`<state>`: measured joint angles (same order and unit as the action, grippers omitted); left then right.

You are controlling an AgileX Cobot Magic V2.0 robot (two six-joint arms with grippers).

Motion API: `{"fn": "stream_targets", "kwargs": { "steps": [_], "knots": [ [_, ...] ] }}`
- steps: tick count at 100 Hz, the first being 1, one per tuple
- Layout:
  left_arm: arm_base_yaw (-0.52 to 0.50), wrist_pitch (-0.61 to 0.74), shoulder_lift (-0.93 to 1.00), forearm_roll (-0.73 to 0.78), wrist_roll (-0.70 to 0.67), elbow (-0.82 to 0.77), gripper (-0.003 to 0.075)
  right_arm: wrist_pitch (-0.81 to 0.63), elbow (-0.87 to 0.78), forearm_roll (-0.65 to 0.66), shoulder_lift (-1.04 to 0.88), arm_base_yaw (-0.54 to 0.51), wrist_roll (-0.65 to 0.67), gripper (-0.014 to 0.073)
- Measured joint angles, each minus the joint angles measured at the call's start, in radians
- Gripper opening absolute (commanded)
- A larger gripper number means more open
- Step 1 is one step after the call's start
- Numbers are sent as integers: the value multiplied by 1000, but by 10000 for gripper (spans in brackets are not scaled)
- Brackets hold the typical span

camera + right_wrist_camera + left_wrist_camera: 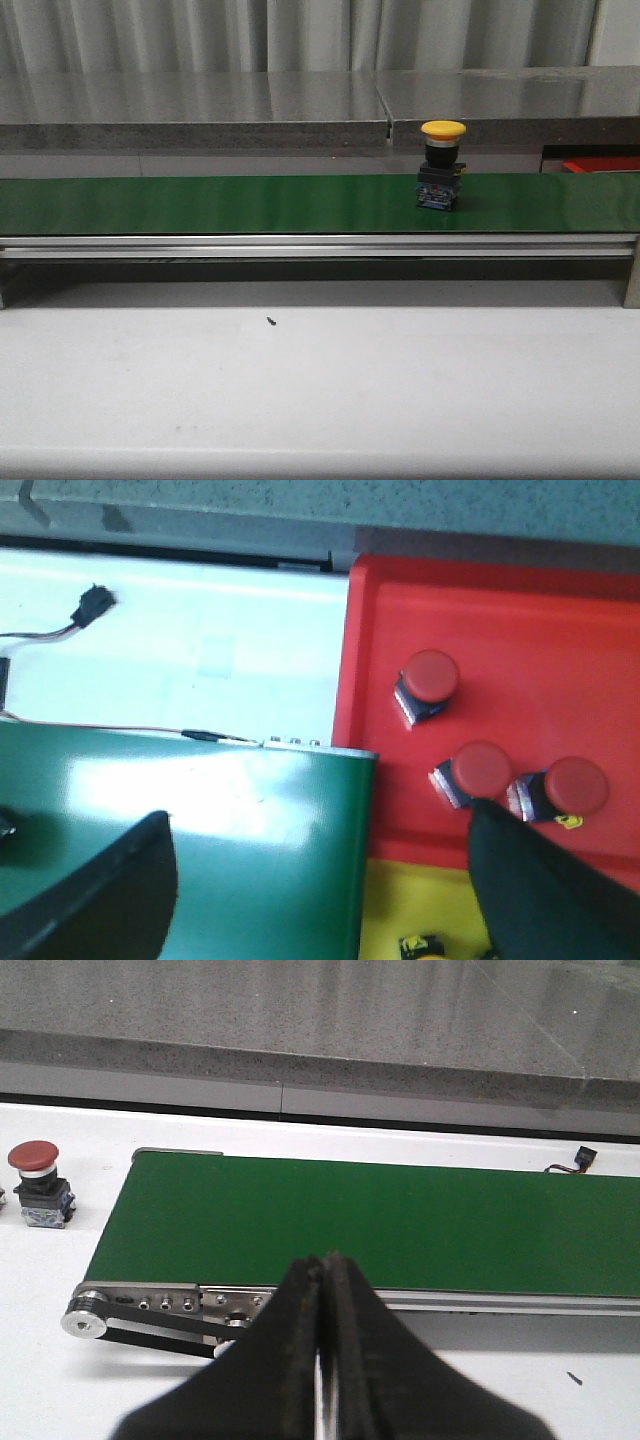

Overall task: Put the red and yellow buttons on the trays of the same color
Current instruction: 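Grasp the yellow button arriving at the belt's end with the right gripper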

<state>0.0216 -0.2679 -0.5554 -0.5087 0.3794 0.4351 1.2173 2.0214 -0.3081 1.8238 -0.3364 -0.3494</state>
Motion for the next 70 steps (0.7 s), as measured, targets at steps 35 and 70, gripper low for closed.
{"fn": "stream_targets", "kwargs": {
  "steps": [35, 70],
  "knots": [
    [0, 0, 0, 0, 0, 0, -19, -224, -574, -2, -334, 12, -63, 594],
    [0, 0, 0, 0, 0, 0, -19, -300, -782, -2, -370, 166, -111, 594]
  ]
}}
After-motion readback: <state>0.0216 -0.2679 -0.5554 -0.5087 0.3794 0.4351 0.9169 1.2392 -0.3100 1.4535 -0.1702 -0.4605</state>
